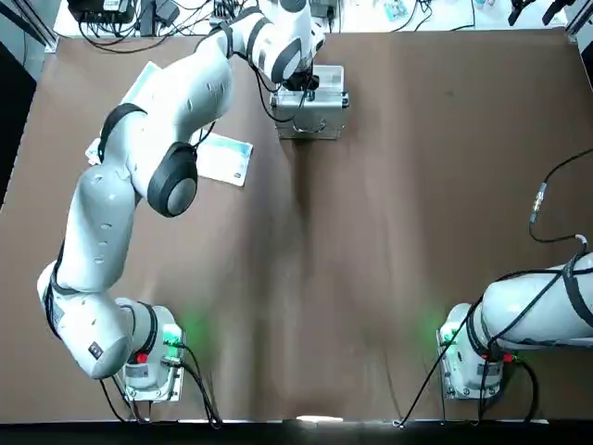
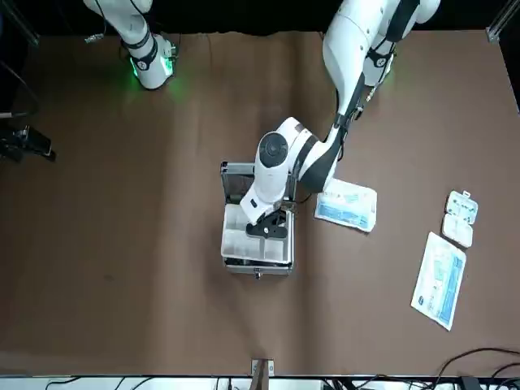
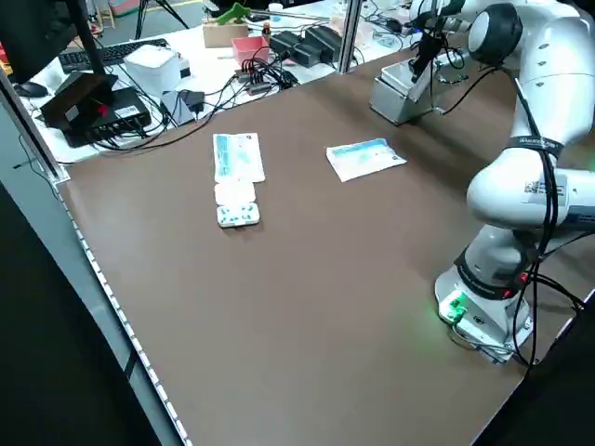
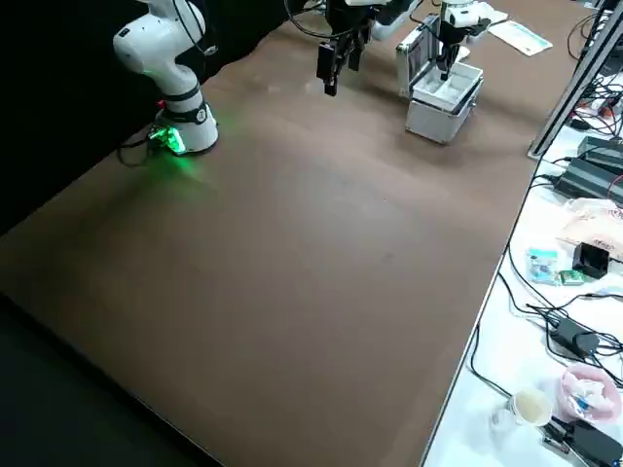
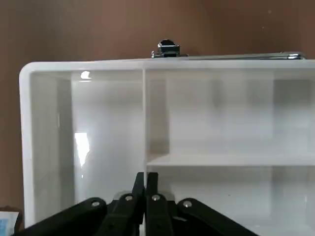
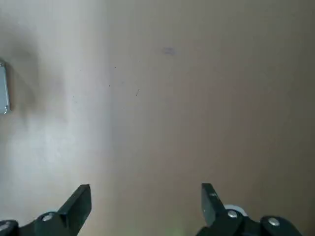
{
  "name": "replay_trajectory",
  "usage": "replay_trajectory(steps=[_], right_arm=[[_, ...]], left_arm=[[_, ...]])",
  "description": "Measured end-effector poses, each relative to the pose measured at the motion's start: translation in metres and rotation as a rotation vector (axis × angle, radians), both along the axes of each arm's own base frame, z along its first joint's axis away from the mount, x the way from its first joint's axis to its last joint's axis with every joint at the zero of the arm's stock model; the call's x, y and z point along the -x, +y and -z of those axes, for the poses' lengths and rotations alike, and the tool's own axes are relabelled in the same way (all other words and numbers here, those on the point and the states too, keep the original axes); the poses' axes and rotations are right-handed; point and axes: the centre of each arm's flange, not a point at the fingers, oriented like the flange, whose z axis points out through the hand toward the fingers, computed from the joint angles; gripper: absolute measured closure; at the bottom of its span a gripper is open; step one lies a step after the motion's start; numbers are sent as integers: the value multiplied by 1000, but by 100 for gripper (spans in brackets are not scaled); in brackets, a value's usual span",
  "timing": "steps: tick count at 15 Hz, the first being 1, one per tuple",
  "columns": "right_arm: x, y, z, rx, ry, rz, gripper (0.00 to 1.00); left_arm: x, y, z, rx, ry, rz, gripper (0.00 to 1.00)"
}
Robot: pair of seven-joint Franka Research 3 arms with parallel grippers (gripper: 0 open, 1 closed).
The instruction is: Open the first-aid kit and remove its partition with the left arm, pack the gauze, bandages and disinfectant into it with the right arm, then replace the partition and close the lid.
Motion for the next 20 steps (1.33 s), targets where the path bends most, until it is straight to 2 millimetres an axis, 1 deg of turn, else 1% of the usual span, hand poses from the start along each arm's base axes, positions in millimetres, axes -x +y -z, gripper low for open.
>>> replay_trajectory(steps=[7, 20], right_arm=[[0, 0, 0, 0, 0, 1, 1], [0, 2, 0, 0, 0, -4, 1]], left_arm=[[-4, 6, 7, -15, 1, -10, 97], [-2, 4, 11, -31, -4, -4, 97]])
